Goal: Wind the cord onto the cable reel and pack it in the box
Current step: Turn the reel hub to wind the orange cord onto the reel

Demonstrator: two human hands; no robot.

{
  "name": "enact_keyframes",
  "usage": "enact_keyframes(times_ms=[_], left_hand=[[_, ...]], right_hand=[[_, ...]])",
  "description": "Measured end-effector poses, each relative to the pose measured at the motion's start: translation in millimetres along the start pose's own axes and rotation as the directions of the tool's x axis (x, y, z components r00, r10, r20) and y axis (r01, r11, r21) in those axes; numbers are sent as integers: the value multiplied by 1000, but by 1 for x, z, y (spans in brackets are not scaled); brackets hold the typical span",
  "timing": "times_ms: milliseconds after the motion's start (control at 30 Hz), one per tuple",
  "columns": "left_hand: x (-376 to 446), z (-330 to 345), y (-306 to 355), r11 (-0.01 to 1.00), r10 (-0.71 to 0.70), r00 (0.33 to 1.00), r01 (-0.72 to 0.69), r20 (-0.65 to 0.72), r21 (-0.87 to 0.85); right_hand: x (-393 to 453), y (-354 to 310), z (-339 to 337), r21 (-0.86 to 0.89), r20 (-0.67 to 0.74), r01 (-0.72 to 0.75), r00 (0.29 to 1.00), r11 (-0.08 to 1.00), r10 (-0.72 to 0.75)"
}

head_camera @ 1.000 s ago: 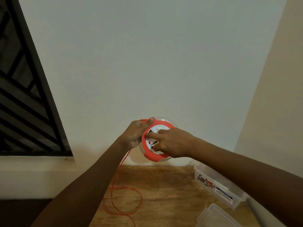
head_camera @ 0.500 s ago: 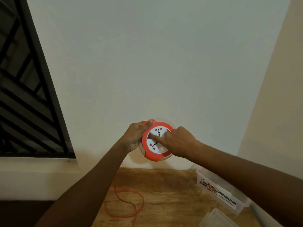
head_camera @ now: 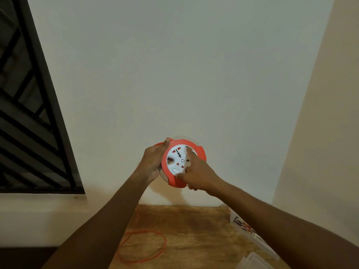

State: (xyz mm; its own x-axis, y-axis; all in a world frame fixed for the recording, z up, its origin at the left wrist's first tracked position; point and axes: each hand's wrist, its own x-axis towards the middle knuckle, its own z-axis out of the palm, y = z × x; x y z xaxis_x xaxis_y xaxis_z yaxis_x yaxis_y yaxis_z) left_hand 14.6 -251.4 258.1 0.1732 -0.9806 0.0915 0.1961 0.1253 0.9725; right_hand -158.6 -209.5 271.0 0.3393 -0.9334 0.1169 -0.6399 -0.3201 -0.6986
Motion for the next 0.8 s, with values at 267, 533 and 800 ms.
enact_keyframes(times_ms=[267,533,800], left_hand=[[-10,-9,5,997,-66,983,57,168,60],[-11,0,0,975,-72,966,16,249,220],[-7,0,6,931,-29,955,-83,297,356]], right_hand=[[-5,17,-37,-795,249,507,774,334,-583],[-12,24,-28,-799,551,599,692,-55,-468],[-18,25,-18,-866,475,494,757,-85,-449]])
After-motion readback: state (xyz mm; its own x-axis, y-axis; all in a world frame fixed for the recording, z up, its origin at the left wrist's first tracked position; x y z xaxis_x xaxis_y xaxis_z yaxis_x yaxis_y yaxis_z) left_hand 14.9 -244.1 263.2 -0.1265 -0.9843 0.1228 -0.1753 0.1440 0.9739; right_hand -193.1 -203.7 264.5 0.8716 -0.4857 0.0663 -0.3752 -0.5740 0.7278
